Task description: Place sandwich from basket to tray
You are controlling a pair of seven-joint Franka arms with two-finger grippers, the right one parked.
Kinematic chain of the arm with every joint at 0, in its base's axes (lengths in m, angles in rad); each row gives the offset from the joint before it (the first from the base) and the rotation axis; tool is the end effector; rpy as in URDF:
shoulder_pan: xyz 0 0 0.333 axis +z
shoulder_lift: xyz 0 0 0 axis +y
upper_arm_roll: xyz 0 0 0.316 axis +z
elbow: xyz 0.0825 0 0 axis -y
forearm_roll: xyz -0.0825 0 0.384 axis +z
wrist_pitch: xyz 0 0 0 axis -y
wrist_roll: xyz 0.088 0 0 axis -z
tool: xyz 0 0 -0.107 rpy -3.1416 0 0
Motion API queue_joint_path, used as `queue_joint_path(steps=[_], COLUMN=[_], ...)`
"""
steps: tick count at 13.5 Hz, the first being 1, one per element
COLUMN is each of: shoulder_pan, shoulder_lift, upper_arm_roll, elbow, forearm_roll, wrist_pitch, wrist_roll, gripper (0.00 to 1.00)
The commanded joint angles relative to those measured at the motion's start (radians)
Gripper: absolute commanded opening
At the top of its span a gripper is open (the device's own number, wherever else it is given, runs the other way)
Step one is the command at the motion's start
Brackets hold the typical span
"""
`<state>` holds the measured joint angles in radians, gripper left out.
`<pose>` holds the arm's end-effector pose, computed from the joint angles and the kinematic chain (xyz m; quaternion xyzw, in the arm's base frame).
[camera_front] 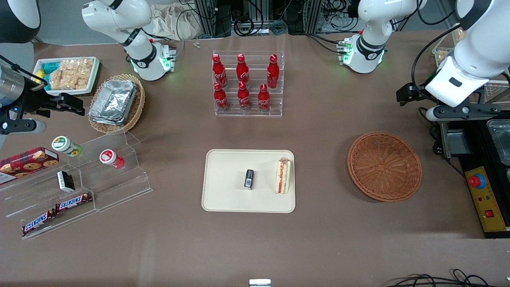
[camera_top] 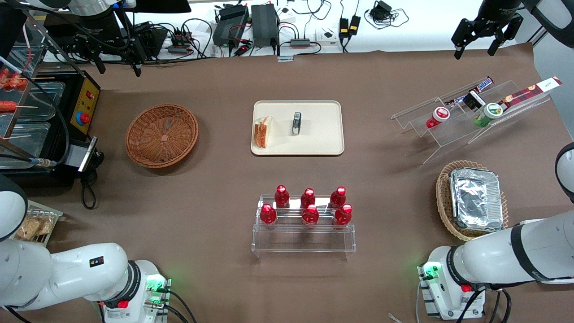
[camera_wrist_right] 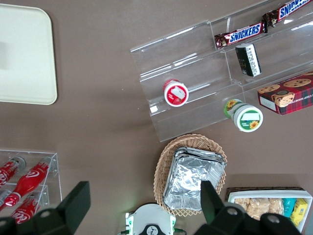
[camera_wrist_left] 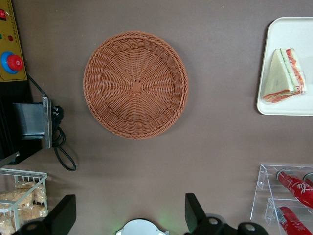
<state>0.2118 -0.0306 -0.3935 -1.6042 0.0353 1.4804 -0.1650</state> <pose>0.5267 -0.0960 0.6169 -0.9986 0.0072 0.0430 0.0314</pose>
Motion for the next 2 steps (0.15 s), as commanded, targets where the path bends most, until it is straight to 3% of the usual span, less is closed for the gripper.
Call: queue_joint_path(steps=[1,2], shoulder_pan=[-0.161,-0.199], shoulder_lift=[-0.026,-0.025], upper_arm_roll=[0.158,0.198], elbow=[-0.019,-0.016], forearm_roll=[-0.017,-0.015], wrist_pitch=[-0.006,-0.006], wrist_roll=[0.013,0.013], gripper=[1.0,1.0])
